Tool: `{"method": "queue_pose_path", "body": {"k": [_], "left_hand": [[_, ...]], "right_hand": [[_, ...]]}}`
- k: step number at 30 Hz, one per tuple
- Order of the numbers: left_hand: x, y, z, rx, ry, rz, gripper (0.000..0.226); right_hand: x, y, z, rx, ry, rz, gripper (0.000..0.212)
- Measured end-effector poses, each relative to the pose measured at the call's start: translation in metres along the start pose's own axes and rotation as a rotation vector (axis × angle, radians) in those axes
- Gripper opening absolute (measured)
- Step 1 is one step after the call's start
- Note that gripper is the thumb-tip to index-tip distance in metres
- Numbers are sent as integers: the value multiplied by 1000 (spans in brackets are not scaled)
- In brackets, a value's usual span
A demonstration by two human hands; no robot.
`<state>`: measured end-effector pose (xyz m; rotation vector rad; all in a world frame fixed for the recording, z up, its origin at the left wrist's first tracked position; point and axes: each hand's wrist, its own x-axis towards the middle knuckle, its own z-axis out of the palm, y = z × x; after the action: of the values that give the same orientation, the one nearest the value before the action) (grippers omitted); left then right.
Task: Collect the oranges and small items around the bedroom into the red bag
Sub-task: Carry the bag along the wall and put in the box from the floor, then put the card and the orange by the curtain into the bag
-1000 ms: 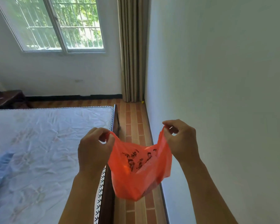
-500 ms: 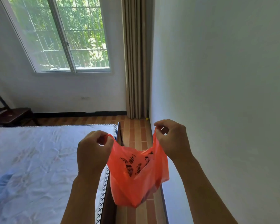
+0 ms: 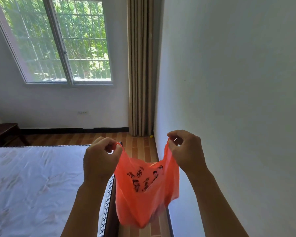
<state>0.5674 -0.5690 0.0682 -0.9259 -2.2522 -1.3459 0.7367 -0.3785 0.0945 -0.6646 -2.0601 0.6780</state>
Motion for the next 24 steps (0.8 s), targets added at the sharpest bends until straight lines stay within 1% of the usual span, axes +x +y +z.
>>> {"method": "queue_pose_path", "body": {"k": [5,11,18,24], "left_hand": [[69,-26,15,-22,-43,44,7],[128,-60,41,-86,-90,61,9],[158,-112,81,-167,-130,5,12],[197,-135,112,-151,-115,-42,14]], "right_hand": [[47,-9,34,-22,87,2,16],[81,-2,72,-65,141,65,19],[116,27,113,-116,80,124,21],[181,47,153,-85,57,88,21]]}}
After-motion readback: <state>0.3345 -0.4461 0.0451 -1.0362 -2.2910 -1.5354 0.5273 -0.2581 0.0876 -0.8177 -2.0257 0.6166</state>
